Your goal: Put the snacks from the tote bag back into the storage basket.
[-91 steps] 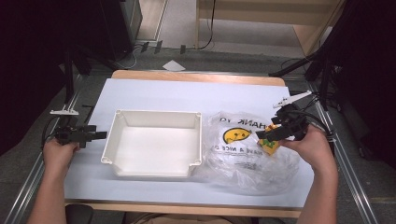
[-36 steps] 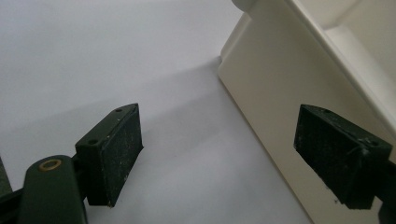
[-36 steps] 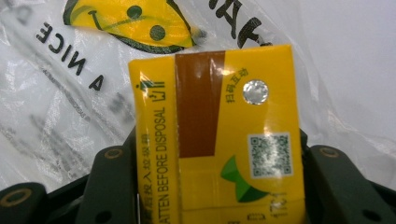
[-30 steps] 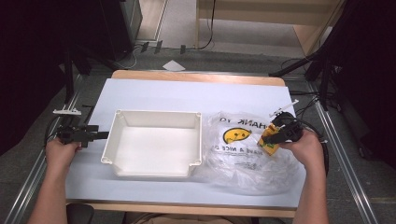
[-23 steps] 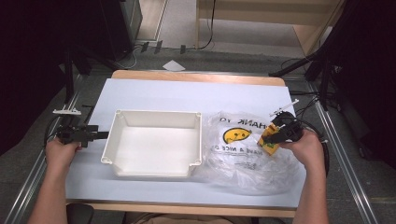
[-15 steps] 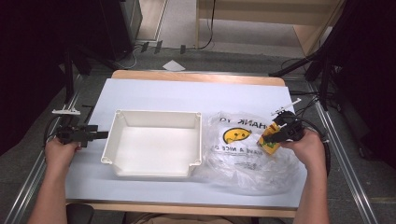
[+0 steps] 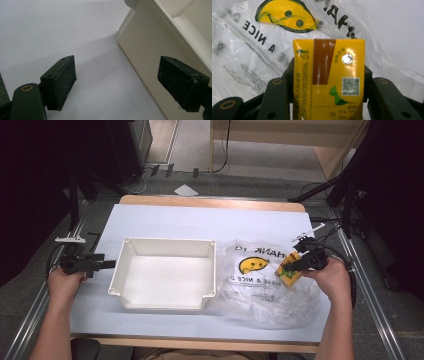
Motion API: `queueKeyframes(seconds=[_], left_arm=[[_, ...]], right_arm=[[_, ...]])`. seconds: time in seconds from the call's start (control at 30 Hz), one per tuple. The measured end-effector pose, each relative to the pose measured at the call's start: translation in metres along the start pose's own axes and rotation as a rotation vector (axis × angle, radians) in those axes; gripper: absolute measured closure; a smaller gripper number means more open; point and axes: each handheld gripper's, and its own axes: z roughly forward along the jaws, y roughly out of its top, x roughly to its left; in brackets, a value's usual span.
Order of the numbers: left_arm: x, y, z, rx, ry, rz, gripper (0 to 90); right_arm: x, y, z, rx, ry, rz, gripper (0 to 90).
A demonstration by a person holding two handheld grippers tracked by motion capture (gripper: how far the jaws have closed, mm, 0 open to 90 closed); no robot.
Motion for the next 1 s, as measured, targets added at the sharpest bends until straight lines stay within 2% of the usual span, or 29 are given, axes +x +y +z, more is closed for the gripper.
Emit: queueKeyframes(seconds=[0.27,0.47,1.0], left_arm=[[0.0,0.0,0.0,0.0,0.001,0.001,16.2],[0.0,0.0,0.0,0.0,-0.001,0.001,16.2],[-0.001,0.0,0.0,-0.002,0.001,0.001,16.2]], right_arm=[[0.002,0.003,-0.004,-0.002,-0.024,0.003,54.7],[0.006,0.004,-0.014,-0.021,-0.036,0.009,54.6],[0.026,0.016,-0.033,-0.07,-0.017,-0.033,54.7]])
